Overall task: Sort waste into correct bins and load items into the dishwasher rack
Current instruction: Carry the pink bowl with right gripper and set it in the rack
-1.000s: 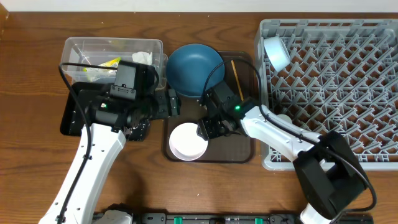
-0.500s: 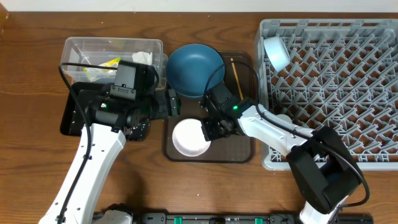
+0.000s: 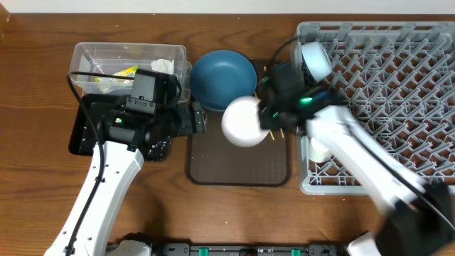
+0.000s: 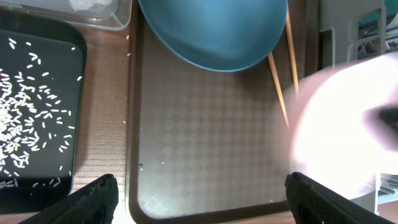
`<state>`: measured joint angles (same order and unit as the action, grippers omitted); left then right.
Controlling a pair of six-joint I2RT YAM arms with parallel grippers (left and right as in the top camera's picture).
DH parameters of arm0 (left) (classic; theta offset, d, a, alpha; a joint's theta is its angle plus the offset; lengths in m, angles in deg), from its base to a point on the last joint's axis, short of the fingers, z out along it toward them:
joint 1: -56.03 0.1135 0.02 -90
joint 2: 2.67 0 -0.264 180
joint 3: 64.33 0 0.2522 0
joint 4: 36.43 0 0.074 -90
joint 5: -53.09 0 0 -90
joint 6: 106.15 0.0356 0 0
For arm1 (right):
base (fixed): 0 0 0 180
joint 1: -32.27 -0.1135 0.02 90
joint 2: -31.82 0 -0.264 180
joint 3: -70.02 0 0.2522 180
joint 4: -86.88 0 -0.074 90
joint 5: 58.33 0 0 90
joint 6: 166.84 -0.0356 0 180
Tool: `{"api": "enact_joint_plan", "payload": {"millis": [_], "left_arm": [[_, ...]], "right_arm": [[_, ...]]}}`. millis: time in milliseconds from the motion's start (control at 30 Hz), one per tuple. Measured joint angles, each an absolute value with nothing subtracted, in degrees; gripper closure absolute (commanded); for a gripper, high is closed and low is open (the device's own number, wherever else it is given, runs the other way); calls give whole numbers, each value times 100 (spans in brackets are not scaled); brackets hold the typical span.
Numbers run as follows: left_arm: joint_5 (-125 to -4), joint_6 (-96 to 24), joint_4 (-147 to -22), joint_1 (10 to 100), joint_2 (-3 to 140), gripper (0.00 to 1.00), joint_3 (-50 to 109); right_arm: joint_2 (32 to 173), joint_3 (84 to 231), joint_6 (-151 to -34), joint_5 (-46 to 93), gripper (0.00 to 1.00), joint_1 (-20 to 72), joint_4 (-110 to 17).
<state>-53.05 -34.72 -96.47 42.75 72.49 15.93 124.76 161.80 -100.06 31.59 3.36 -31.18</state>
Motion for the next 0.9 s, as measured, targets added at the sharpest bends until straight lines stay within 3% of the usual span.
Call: {"api": "enact_joint_plan", "payload": {"millis": [167,333,600,900], "left_arm": [[-5303,-3472,-9645,4275,7249,12,1593],[-5305,-3472,-9645,4275,7249,12,1593],[-5303,-3472,-9645,4275,7249,12,1593],[-5303,-3472,-9645,4275,7249,12,1593]], "right_arm": [[11451,16494,-10240,5583,99,620,-2683],[11473,16492,-10329,7635,99,620,-2298],[12468,16486,-10297,9393,99,620,-2016],[13219,16470,-10030,10413,99,620,-1701]]}}
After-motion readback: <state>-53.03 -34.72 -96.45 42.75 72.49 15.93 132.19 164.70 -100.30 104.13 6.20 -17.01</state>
